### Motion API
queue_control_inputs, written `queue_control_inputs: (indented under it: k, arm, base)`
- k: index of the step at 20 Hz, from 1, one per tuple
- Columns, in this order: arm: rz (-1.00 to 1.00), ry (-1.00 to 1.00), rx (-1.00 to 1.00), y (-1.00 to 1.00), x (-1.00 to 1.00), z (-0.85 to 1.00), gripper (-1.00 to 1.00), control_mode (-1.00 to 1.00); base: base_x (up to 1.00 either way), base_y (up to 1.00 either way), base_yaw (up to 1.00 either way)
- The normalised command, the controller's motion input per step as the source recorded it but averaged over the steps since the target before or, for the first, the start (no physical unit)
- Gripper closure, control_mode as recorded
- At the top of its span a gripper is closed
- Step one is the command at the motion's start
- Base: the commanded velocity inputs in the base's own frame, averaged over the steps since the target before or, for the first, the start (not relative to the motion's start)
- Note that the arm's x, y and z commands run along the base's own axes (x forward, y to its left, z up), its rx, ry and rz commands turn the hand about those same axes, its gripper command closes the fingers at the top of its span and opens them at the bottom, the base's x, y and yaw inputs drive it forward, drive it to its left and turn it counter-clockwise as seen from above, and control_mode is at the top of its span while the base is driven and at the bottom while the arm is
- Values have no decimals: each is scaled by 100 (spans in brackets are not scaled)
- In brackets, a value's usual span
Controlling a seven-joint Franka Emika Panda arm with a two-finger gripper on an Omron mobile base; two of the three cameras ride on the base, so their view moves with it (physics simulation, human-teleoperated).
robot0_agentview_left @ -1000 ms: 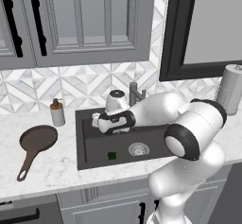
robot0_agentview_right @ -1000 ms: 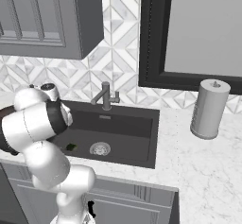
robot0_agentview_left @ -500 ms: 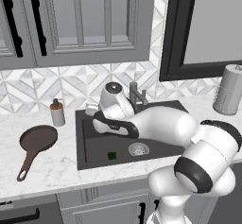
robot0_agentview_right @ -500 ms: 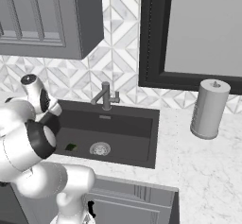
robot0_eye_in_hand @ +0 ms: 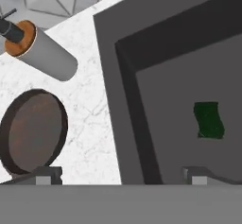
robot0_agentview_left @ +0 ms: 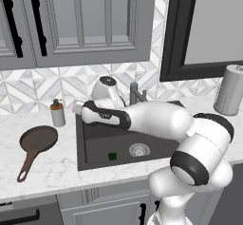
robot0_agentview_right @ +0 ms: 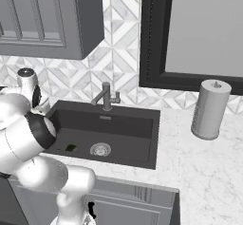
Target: Pick the pan and sponge and place them into the sink. Then turn on the water.
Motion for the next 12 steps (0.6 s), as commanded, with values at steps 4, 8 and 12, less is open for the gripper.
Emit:
queue_control_inputs:
  k: [4,8,12]
  arm:
    - [14,15,-6,100,-1,-5,-100,-100]
    - [6,15,-14,96,0,0,-100,-100]
    - [2,10,-10,49,-9,-7,-100,-100]
  base:
    - [0,0,0]
    - [0,0,0]
    - [0,0,0]
